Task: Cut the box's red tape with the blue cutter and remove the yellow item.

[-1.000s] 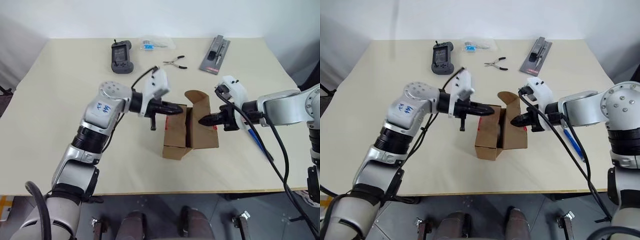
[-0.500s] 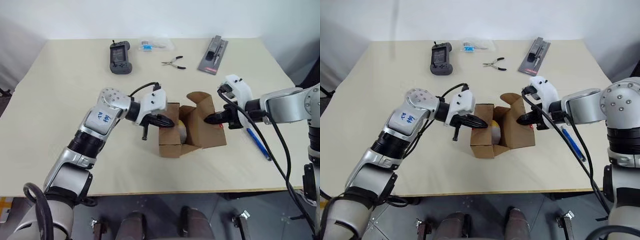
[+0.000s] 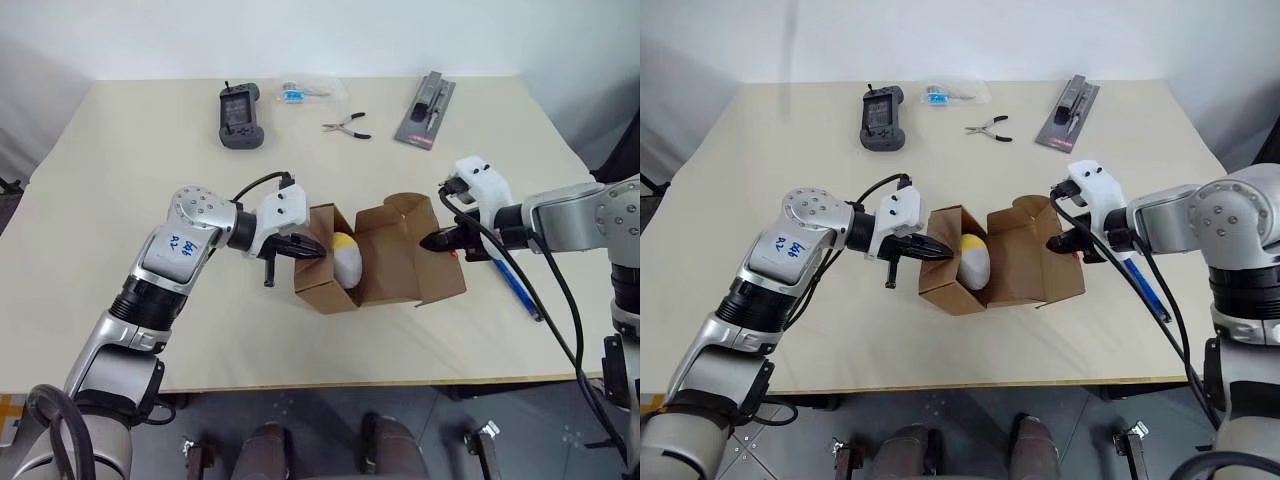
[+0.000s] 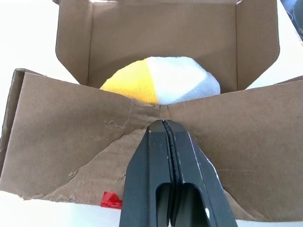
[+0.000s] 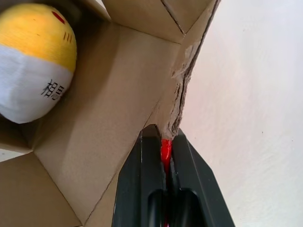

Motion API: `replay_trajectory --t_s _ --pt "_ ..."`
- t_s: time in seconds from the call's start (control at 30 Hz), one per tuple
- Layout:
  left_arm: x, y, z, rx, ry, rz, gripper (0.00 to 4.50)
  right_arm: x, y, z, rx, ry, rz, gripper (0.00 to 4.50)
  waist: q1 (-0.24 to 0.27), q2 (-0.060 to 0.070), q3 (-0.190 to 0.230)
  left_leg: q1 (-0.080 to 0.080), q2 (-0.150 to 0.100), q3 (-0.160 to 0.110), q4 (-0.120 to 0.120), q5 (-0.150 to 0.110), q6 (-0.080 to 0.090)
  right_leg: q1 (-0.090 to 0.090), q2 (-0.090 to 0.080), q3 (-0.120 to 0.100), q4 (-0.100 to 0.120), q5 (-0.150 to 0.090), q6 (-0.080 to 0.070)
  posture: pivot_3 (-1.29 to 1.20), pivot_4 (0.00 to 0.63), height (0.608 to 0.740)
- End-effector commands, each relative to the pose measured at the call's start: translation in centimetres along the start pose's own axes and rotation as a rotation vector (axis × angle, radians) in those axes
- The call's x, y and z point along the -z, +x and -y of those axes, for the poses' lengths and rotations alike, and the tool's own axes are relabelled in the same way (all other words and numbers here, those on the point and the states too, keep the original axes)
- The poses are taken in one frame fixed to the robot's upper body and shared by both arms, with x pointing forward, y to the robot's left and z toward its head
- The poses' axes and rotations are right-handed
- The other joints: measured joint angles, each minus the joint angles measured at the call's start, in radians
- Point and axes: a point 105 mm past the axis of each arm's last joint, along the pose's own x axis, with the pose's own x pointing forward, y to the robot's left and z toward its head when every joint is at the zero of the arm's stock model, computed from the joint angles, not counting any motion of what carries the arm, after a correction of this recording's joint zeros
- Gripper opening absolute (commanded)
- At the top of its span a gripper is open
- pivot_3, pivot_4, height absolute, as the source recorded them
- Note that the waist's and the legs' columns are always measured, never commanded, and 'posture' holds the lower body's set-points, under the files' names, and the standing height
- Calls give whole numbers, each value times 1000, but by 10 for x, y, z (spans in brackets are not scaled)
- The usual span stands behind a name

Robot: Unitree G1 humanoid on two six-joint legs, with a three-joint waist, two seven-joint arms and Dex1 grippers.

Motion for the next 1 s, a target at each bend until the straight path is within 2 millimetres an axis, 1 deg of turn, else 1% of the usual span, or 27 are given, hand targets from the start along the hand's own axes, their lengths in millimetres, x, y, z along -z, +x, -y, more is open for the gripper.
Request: replay_trajectory --t_s 0.03,0.23,0.43,0.53,0.63,0.7,0.83,1.0 --pt "33 14 22 93 -96 -107 0 2 2 -6 -18 -22 14 24 0 0 0 0 0 0 0 0 0 0 0 0 0 0 0 0 150 740" --pt "36 9 24 89 -111 -126 0 10 10 -7 -22 -18 2 24 -1 0 -1 1 0 0 0 0 0 0 0 0 0 0 0 0 150 740" --pt "45 6 24 75 -120 -166 0 9 13 -11 -37 -23 9 24 -1 1 -1 1 0 0 0 0 0 1 0 0 0 0 0 0 150 740" --pt "49 7 25 70 -118 -185 0 8 15 -13 -44 -28 14 24 11 1 -1 1 0 0 0 0 0 1 0 0 0 0 0 0 150 740" --pt "48 10 24 60 -119 -178 0 8 17 -15 -51 -28 17 24 24 1 -1 1 -1 0 0 0 0 1 0 0 0 0 0 0 150 740" --pt "47 12 23 57 -117 -175 0 10 19 -16 -53 -28 13 24 28 0 0 -3 -1 -1 2 0 0 -1 0 0 0 0 0 0 150 740" --pt "45 17 19 36 -118 -151 0 12 25 -18 -27 -96 36 24 25 0 0 -3 -1 -2 3 0 0 0 0 -1 0 0 0 0 150 740" --pt "45 18 15 13 -94 -152 0 16 29 -15 12 -122 44 24 19 0 0 -3 -1 -2 2 0 0 -1 0 -1 0 0 0 0 150 740"
